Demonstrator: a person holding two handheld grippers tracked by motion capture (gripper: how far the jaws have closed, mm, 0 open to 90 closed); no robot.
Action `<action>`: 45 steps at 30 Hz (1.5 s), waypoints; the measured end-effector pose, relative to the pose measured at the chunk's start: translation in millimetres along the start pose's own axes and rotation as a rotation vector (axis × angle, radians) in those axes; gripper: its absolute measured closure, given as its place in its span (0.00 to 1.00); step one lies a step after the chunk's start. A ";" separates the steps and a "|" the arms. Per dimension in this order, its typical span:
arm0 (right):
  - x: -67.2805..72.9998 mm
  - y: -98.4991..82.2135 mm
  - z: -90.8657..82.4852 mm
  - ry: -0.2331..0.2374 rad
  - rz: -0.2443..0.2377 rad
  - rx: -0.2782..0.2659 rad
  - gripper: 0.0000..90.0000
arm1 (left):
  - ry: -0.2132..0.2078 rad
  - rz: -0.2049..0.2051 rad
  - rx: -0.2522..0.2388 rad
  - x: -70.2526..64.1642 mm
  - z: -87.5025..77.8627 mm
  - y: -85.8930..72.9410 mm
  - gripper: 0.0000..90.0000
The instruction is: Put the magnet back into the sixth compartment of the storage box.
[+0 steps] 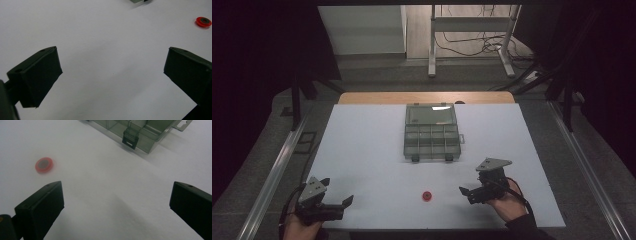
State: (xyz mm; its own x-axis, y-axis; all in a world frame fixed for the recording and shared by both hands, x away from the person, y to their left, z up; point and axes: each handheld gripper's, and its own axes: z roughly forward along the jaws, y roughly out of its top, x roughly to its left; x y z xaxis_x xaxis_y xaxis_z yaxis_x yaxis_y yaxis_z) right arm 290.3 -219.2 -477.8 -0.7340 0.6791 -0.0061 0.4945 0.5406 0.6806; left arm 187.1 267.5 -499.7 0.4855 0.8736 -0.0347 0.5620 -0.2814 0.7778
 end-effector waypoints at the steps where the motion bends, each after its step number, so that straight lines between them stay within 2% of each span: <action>1: 0.6 0.7 0.7 0.001 0.001 -0.001 0.00 | 0.000 -0.001 0.000 0.0 0.0 0.0 0.02; 12: 6.7 6.8 11.0 0.034 -0.027 0.010 0.00 | -0.004 -0.004 -0.003 0.5 -0.2 -0.1 0.02; 17: 9.1 9.8 15.4 0.036 -0.036 0.014 0.00 | -0.007 -0.010 -0.006 1.3 -0.5 -0.4 0.02; 33: 19.6 20.0 29.1 0.062 -0.049 0.049 0.00 | -0.007 -0.009 -0.006 1.2 -0.4 -0.4 0.02; 45: 25.0 25.1 38.8 0.056 -0.053 0.072 0.00 | -0.008 -0.009 -0.006 1.3 -0.4 -0.4 0.02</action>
State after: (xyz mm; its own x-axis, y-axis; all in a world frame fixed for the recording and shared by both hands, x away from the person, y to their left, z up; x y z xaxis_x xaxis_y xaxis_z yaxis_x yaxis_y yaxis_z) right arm 302.4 -169.3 -489.3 -0.7838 0.6210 0.0015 0.4850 0.6106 0.6260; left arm 187.3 268.9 -499.8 0.4858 0.8728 -0.0469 0.5626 -0.2712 0.7810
